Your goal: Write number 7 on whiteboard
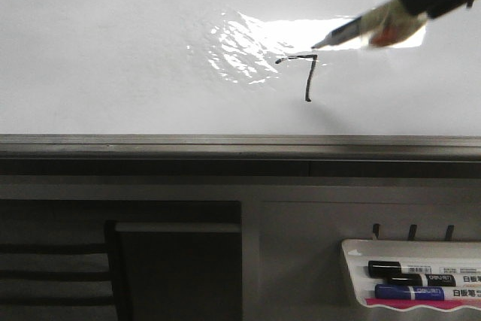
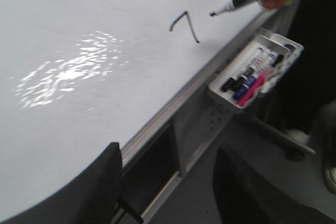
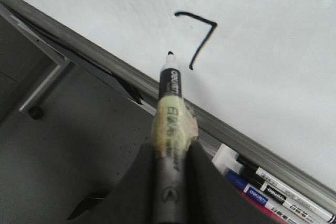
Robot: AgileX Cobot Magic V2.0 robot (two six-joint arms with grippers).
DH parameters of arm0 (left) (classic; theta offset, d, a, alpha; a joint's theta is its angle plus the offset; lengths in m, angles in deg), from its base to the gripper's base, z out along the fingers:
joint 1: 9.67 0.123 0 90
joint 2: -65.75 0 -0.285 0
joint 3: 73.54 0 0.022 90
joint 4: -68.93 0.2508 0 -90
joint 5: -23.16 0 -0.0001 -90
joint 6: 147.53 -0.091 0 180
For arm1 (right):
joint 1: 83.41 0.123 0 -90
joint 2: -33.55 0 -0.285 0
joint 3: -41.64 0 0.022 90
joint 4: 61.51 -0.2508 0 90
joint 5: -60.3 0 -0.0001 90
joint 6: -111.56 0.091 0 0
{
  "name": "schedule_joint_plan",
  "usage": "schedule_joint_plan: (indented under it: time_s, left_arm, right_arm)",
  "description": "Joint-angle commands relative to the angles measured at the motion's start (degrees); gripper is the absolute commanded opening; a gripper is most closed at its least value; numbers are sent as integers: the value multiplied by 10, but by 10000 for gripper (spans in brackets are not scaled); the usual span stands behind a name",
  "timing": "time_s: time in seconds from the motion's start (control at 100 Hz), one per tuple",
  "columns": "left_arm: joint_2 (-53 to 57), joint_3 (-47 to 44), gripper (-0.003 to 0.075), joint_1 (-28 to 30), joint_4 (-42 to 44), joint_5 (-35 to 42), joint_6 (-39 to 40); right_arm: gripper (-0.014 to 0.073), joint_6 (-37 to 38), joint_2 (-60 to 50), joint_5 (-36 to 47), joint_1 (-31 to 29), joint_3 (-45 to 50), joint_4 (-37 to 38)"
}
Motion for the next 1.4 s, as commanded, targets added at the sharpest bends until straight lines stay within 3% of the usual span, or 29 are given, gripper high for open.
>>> schedule_joint_plan:
  time_s: [0.0, 0.13, 0.23, 0.44, 0.74, 1.11, 1.39]
  left_arm:
    - [-34, 46, 365, -42, -26, -8, -20]
    - [-89, 80, 365, -109, -14, -19, -41]
    - [-134, 110, 365, -161, 11, -18, -45]
    - [-223, 172, 365, -252, 39, -1, -70]
    - [-323, 249, 365, -326, 40, 70, -84]
    - [-348, 268, 362, -332, 40, 103, -84]
    - [-348, 268, 134, -332, 40, 103, -84]
  right_arm:
    - [-64, -34, -34, -31, -4, -42, -10]
    - [-64, -127, -44, -105, -4, -78, -10]
    - [-64, -259, -44, -170, -4, -90, -13]
    - [-64, -421, -44, -174, -4, -90, -34]
    - [-64, -424, -44, -162, -4, -90, -39]
    - [-64, -424, -44, -161, -4, -90, -39]
    - [-64, -424, -44, -164, -4, -90, -47]
